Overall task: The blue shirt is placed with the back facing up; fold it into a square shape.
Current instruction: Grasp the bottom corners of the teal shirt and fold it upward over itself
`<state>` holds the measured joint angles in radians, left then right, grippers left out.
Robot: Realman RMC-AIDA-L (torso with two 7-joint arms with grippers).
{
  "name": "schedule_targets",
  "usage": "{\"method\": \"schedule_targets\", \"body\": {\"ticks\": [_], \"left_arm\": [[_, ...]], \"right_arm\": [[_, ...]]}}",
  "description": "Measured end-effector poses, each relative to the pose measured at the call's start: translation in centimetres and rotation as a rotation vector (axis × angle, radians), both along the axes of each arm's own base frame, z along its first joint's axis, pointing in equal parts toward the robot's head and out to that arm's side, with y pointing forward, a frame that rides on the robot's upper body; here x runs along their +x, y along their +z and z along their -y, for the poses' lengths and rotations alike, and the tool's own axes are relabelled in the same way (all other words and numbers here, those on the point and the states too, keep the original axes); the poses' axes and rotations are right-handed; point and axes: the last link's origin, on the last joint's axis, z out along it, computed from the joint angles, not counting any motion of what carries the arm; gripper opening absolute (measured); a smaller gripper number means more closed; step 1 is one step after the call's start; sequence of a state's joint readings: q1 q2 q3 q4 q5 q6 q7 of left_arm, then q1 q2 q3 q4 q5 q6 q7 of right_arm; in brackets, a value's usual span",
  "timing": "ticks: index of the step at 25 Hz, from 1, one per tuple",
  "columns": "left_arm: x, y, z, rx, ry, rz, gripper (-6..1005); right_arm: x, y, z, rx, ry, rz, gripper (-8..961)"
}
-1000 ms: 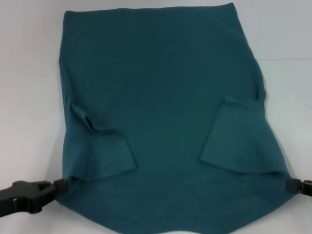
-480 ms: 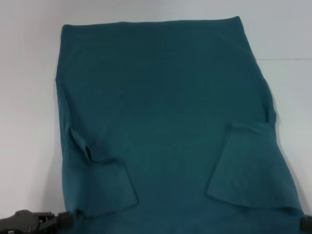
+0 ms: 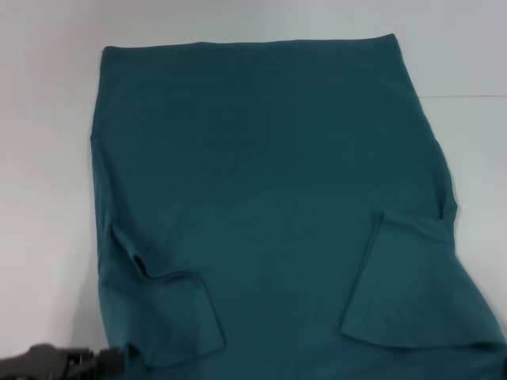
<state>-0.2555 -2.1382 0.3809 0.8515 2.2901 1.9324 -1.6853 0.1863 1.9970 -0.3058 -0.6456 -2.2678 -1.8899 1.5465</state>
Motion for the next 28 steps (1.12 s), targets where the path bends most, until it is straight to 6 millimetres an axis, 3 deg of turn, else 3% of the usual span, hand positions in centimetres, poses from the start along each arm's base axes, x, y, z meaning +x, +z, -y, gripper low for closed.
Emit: {"method": "schedule_targets", "body": {"ticks": [6, 15, 19, 20, 28], "left_arm": [[0.8, 0.9, -3.4, 0.07, -0.011, 0.013, 38], [2.9, 1.5, -11.5, 0.207, -0.008, -0.032, 38], [3.6, 1.4, -13.8, 0.272, 0.014, -0.046, 39], [4.0, 1.4, -15.5, 0.331, 0.041, -0.048, 39], [4.9, 2.1, -19.5, 0.499, 0.124, -0.067, 38]], "right_arm": [[-1.0, 0.0, -4.2, 0.056, 0.012, 0.008, 50], [-3.1, 0.7, -12.0, 0.167, 0.002, 0.075, 51], [-4.1, 0.8, -15.4, 0.212, -0.008, 0.121, 49], [-4.3, 0.8, -16.1, 0.224, -0.012, 0.135, 47], [-6.2, 0.3, -21.6, 0.318, -0.028, 0.253, 60]]}}
